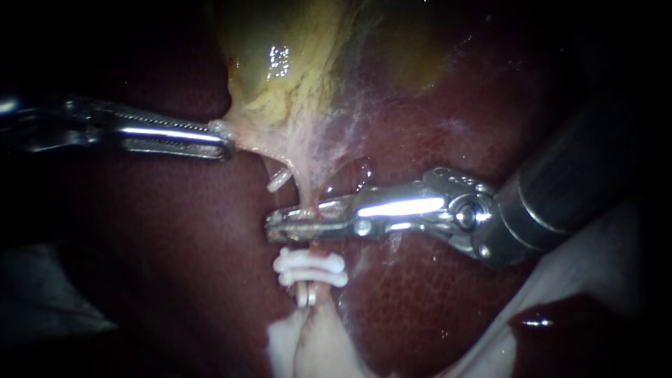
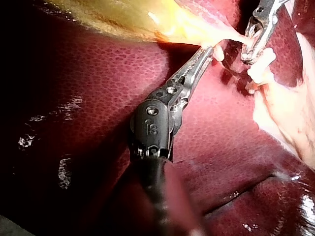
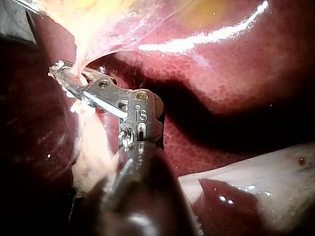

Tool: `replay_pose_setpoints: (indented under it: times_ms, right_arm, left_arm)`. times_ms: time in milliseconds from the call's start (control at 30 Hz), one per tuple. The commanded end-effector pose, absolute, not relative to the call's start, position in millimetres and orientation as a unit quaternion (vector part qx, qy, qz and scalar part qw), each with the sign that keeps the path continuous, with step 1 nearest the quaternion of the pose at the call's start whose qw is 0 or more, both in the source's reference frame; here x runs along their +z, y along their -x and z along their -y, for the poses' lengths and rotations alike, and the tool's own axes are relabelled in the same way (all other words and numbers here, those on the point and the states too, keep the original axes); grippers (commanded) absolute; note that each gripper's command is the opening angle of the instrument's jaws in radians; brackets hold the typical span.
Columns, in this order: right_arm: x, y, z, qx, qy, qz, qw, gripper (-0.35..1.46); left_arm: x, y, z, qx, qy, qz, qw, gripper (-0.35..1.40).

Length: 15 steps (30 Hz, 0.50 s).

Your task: Going back third clip right tube

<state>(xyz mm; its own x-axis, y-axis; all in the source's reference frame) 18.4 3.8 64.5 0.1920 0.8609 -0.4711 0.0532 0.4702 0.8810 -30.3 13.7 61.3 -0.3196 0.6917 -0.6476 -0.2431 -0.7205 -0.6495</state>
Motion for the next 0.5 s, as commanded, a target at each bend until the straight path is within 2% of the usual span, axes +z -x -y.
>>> replay_pose_setpoints:
  times_ms: [33,67,167,267,500]
  right_arm:
    - [64.5,-18.4,-3.8,0.307,-0.41,-0.557,0.654,-0.35]
    - [64.5,-18.4,-3.8,0.308,-0.408,-0.556,0.656,-0.35]
    - [65.1,-18.8,-3.7,0.296,-0.397,-0.564,0.661,0.1]
    - [66.4,-19.3,-3.7,0.296,-0.394,-0.564,0.663,0.35]
    - [70.3,-18.9,-3.9,0.305,-0.377,-0.561,0.671,0.43]
  left_arm:
    - [61.3,30.3,-13.7,0.781,0.501,0.224,0.299,-0.35]
    - [61.3,30.3,-13.7,0.781,0.501,0.224,0.299,-0.35]
    - [61.3,30.3,-13.7,0.781,0.501,0.224,0.299,-0.35]
    - [61.3,30.3,-13.7,0.781,0.501,0.224,0.299,-0.35]
    - [61.4,30.3,-13.6,0.781,0.501,0.224,0.299,-0.35]
